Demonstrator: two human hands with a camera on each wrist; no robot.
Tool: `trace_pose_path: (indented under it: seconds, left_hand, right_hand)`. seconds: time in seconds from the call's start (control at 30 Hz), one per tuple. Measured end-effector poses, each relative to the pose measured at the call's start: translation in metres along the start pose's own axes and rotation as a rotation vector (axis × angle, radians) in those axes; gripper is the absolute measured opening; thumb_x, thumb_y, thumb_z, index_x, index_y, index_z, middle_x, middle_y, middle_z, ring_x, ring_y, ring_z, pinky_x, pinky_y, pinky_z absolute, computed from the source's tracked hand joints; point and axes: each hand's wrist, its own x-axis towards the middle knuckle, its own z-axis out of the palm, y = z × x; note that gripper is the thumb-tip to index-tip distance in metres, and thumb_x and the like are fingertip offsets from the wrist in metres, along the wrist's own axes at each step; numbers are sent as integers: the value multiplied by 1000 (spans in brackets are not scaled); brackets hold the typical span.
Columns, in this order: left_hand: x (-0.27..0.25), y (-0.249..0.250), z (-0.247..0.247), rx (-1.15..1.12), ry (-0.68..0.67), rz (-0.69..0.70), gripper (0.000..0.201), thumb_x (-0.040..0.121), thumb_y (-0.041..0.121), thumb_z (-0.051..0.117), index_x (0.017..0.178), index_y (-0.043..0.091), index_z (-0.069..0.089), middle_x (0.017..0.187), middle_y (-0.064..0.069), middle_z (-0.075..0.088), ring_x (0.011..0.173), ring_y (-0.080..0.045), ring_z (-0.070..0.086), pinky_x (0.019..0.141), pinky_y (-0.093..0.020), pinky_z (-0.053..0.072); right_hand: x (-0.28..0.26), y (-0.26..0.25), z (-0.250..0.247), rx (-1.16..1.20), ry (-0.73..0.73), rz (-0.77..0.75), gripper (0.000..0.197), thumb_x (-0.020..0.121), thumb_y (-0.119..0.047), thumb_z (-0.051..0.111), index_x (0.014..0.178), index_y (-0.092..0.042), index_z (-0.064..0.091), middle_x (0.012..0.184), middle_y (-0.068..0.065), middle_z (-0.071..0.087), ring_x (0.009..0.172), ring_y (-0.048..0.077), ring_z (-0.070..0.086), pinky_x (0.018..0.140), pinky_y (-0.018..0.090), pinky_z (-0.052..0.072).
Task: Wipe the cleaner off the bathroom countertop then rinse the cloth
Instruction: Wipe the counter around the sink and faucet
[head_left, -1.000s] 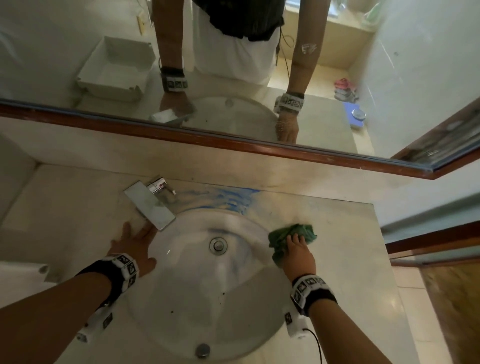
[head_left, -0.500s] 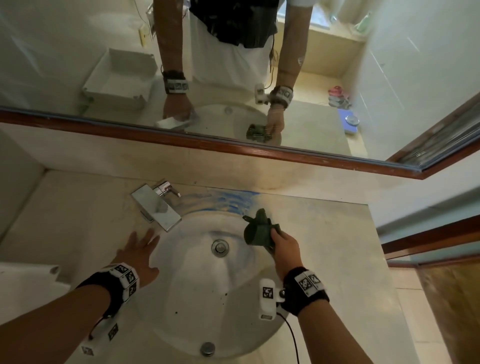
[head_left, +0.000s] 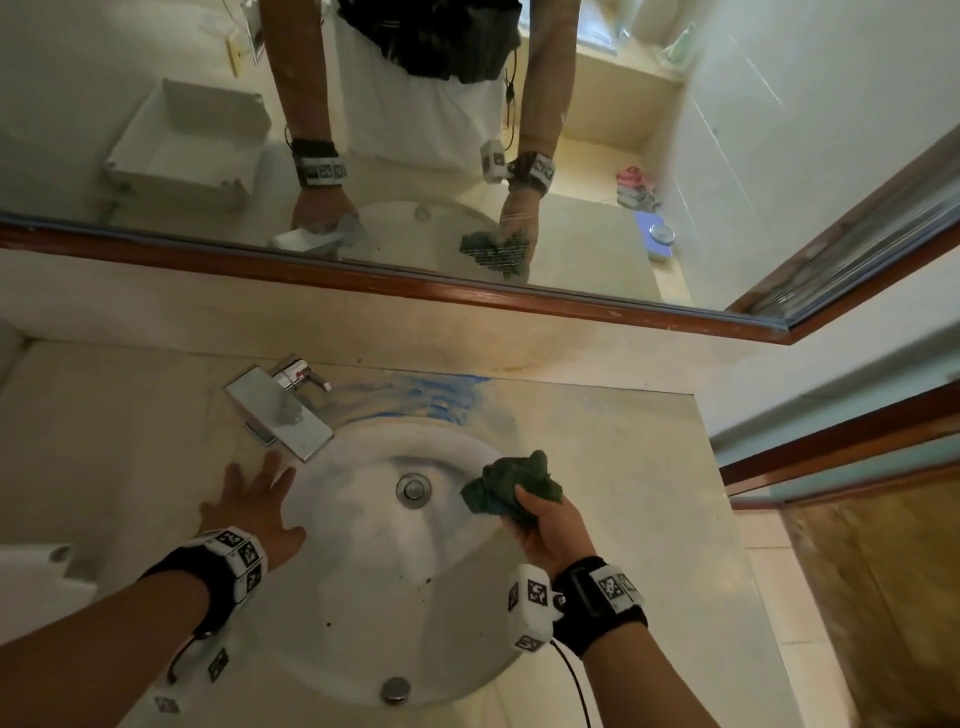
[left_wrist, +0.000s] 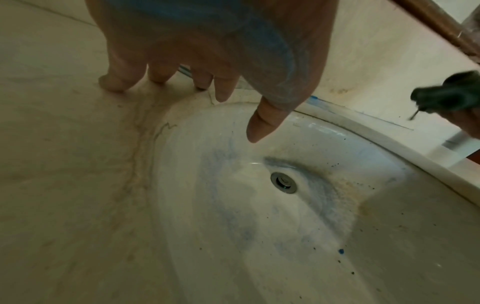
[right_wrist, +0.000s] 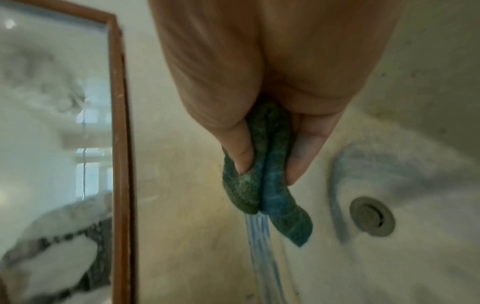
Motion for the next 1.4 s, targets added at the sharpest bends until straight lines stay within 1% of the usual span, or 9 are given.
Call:
trace_pose_path:
  seconds: [0.27, 0.37, 0.47, 0.53, 0.67, 0.97, 1.1, 1.23, 1.4]
  left_hand:
    - [11, -8, 8, -34, 182, 44, 91, 83, 56, 47, 155, 26, -2, 163, 5, -4, 147, -35, 3, 117, -45, 22]
    - [18, -2, -2, 56, 193, 19, 90, 87, 56, 45, 154, 25, -5, 162, 1, 5, 147, -37, -2, 114, -48, 27]
    - [24, 13, -13, 144, 155, -2, 88, 89, 58, 41, 151, 34, -17, 163, -6, 4, 147, -41, -6, 113, -52, 25]
    - [31, 21, -17, 154, 149, -43, 87, 89, 61, 40, 152, 36, -15, 162, -15, 3, 146, -42, 2, 115, -50, 24]
    - [43, 30, -18, 101, 108, -127, 87, 88, 63, 42, 151, 39, -14, 161, -19, -4, 144, -44, 13, 115, -46, 21]
    - [65, 26, 2, -128, 196, -108, 97, 80, 64, 44, 125, 54, -41, 163, 6, -6, 145, -36, 17, 112, -59, 12]
    - [60, 32, -3, -174, 194, -113, 94, 88, 55, 46, 131, 48, -38, 162, 13, 1, 146, -25, 23, 113, -59, 12]
    - [51, 54, -19, -349, 129, -129, 90, 94, 40, 54, 151, 36, -16, 161, -4, 19, 138, -25, 37, 115, -48, 18]
    - [72, 43, -6, -397, 137, -177, 93, 85, 52, 56, 151, 43, -8, 148, -9, 44, 127, -34, 49, 109, -54, 32]
  right_hand:
    - [11, -38, -27, -743, 362, -410, 19, 76, 1, 67, 80, -18, 70, 78, 8, 70, 83, 34, 67, 75, 40, 55]
    - [33, -64, -46, -1056, 527, -558, 32, 81, -5, 59, 105, -24, 69, 94, 2, 70, 90, 27, 65, 77, 34, 52]
    - [58, -55, -68, -1514, 402, -518, 43, 88, -29, 59, 130, -24, 57, 129, 5, 60, 120, 28, 56, 97, 38, 49]
    - [62, -30, -80, -1775, 260, -422, 66, 96, -44, 46, 152, -14, 29, 158, 7, 27, 147, 27, 21, 120, 33, 19]
    - [39, 0, -89, -1840, 244, -441, 63, 102, -40, 26, 155, -12, 8, 163, 7, 3, 150, 23, 1, 119, 29, -2]
    - [93, -45, -50, -1844, 197, -422, 59, 102, -20, 28, 155, -9, 6, 163, 8, -2, 150, 24, -5, 121, 30, 2]
    - [123, -68, -31, -1796, 181, -413, 59, 99, -18, 31, 155, -11, 12, 164, 5, 4, 150, 22, 0, 122, 32, 10]
    - [82, -42, -50, -1739, 169, -393, 61, 102, -35, 28, 155, -8, 14, 163, 6, 6, 150, 22, 1, 120, 29, 5]
    - [36, -10, -79, -1849, 184, -460, 55, 100, -35, 26, 143, -6, 47, 154, 4, 31, 144, 25, 31, 114, 27, 20]
